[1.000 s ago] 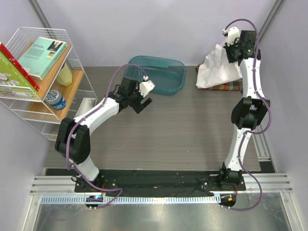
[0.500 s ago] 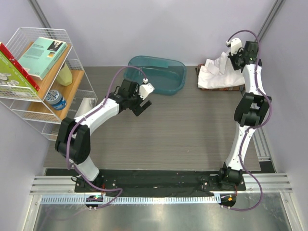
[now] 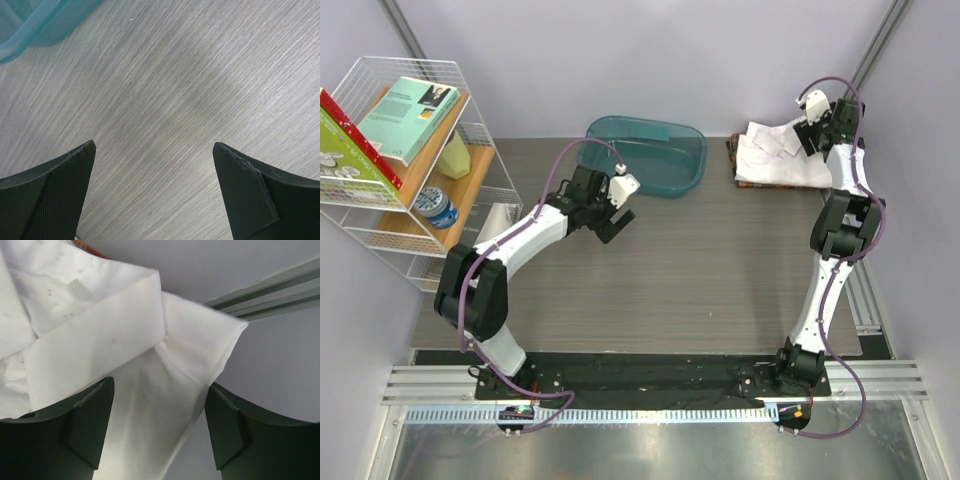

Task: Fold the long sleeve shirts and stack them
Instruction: Neatly place the folded shirt to the corner

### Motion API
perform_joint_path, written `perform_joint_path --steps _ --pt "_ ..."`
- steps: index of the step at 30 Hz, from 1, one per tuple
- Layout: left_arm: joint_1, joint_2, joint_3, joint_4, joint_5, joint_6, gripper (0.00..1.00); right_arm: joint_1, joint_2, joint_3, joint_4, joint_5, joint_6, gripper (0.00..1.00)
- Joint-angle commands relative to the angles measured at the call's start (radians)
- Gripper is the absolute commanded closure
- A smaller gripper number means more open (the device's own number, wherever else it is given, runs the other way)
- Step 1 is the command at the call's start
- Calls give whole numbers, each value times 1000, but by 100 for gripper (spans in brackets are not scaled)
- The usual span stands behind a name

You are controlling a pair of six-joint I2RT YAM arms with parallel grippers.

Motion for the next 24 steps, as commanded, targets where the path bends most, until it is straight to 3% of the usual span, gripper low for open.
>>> perform_joint_path --steps 1,5,11,14,18,24 --pt "12 -17 22 -30 33 -43 0 -27 21 45 168 58 -19 20" --pt "15 -23 55 -72 49 -67 0 -41 -17 116 171 51 115 17" --pt "17 -22 90 -116 62 -100 0 -43 -112 71 205 47 333 18" --pt "15 -23 108 -138 65 -120 0 -61 -126 74 175 37 416 29" --pt "31 -32 157 -185 117 -153 0 -78 -152 53 107 -44 510 59" --pt "86 -38 255 -276 230 -222 0 -86 -215 -50 12 -248 683 66"
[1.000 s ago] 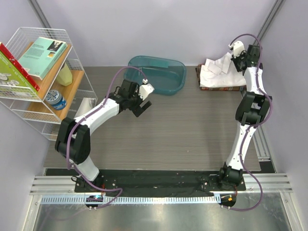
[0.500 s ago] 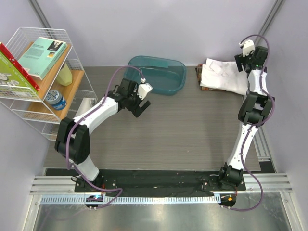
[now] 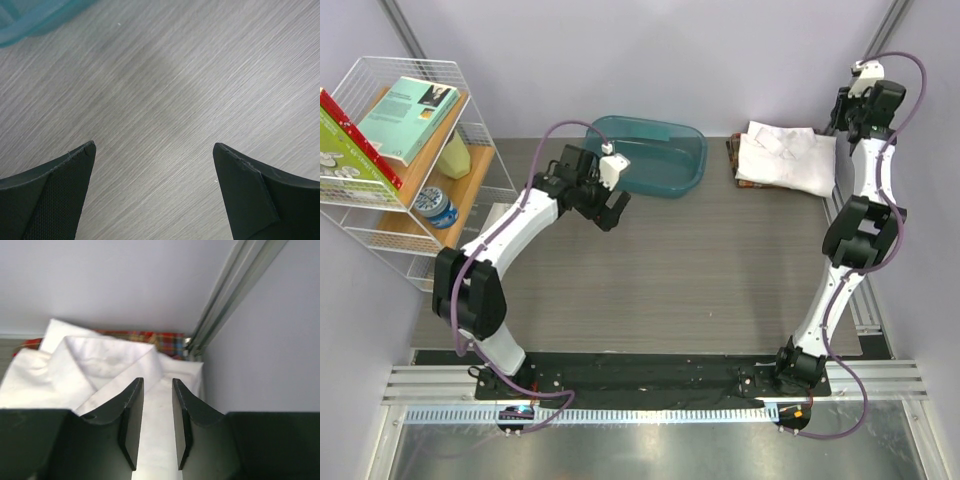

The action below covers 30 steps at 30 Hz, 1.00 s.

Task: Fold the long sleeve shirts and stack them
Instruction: Neatly place the folded shirt to the corner

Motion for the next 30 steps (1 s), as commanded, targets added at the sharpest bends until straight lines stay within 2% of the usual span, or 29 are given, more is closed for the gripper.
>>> perform_joint_path --steps 1,5,7,8,9,11,12,15,23,30 --pt "58 -39 98 -70 124 -71 0 -7 -127 -86 -85 -200 193 66" --pt "113 -28 158 -145 246 -91 0 10 -213 -190 -195 -301 228 62" --pt "147 -32 161 -159 302 -103 0 21 -267 -256 -226 -315 233 54" --pt "157 -34 163 -171 351 -108 0 25 -323 -329 -255 -323 227 48" --pt "165 -31 172 -188 363 -125 0 39 -360 -366 -273 -329 219 38" --pt "180 -6 193 -221 336 -143 0 52 -428 -499 -303 -326 210 27" --pt "185 9 207 -247 331 -151 0 61 -501 -541 -313 -327 202 14" --pt "216 53 235 -360 374 -142 0 94 -642 -705 -344 -312 170 0" --pt "223 -77 11 -288 255 -137 0 214 -936 -1079 -432 -203 50 0" --pt "222 -164 -138 -226 178 -107 0 260 -1088 -1230 -438 -136 -5 0"
